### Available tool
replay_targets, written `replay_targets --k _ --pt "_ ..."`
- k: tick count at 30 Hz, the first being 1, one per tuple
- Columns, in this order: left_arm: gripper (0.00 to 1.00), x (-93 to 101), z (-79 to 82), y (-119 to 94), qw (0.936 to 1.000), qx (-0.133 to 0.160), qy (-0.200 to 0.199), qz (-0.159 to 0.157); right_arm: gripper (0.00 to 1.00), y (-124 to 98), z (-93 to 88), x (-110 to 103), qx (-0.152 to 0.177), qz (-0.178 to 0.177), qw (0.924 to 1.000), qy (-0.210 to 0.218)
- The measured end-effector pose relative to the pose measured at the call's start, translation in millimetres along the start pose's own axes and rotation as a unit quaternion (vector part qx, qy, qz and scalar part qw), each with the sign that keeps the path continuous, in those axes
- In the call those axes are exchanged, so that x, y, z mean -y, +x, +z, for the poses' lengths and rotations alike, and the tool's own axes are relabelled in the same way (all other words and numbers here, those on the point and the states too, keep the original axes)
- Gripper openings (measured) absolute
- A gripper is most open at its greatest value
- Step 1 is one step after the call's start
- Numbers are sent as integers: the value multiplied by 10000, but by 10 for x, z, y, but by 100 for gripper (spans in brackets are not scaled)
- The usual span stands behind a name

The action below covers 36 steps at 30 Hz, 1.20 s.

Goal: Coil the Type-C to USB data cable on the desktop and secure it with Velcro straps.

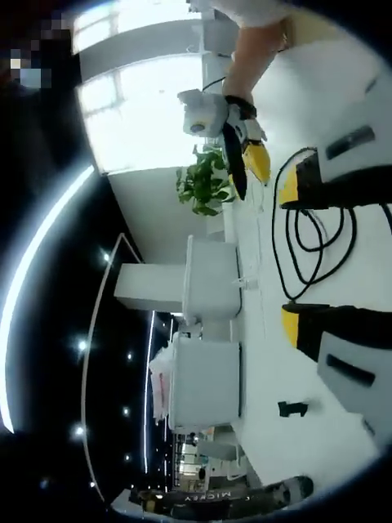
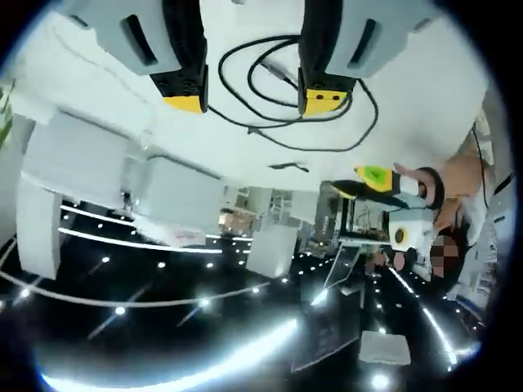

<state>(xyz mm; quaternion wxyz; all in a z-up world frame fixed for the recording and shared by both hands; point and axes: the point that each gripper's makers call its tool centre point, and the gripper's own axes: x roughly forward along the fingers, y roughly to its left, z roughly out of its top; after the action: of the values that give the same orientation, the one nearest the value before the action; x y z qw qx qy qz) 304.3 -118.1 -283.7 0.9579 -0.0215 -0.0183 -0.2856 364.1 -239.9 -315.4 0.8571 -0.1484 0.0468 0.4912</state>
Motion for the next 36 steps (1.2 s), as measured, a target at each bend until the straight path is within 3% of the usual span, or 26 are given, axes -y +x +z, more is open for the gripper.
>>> replay_targets --k 2,4,5,9,13,14,15,17,18,21,23,24,25,27,29,32,34,36 --pt "48 -69 2 135 9999 -40 93 -32 43 131 -152 76 -314 90 9995 44" --pt "48 -161 -7 254 9998 -94 144 -62 43 247 -227 124 -593 128 9978 -265" --pt "48 -230 8 307 9999 -75 82 -67 43 338 -189 132 -567 108 9980 -261" --pt "48 -359 101 271 9987 227 -449 -42 43 541 -36 -12 -448 595 9970 -211" --pt "48 -439 -75 187 9986 53 -515 73 42 667 -54 -112 -597 864 9930 -544" --pt "49 -465 -175 171 9985 -139 -517 105 41 679 -60 -132 -605 888 9926 -558" --pt "49 -469 -247 157 9984 -327 -463 84 40 685 -51 -165 -545 948 9927 -516" --pt "49 -547 -241 158 9989 -250 -326 222 38 702 -13 -344 -344 1259 9912 -225" --pt "49 -582 -233 159 9987 -236 -365 262 37 700 -9 -494 -243 1621 9862 -242" --pt "49 -571 -150 144 9980 -51 -592 196 30 677 -69 -701 -454 1957 9789 -367" --pt "49 -556 -137 134 9982 -17 -565 197 28 626 -44 -870 -402 2378 9703 -205" --pt "48 -560 -142 141 9984 -22 -525 209 27 573 22 -988 -255 2699 9625 21" --pt "48 -562 -149 140 9985 -37 -504 211 24 556 42 -1013 -240 2768 9605 147" --pt "49 -556 -171 139 9985 -68 -508 207 22 592 -19 -855 -396 2401 9699 -95" --pt "49 -547 -199 149 9984 -104 -529 185 19 610 -116 -756 -623 2166 9742 -113" --pt "49 -545 -250 160 9986 -207 -435 213 17 628 -238 -835 -852 2285 9698 53" --pt "49 -556 -256 167 9984 -218 -474 231 16 671 -308 -870 -1017 2264 9686 -158" --pt "50 -545 -240 161 9981 -181 -549 203 16 700 -265 -873 -947 2248 9696 -187"
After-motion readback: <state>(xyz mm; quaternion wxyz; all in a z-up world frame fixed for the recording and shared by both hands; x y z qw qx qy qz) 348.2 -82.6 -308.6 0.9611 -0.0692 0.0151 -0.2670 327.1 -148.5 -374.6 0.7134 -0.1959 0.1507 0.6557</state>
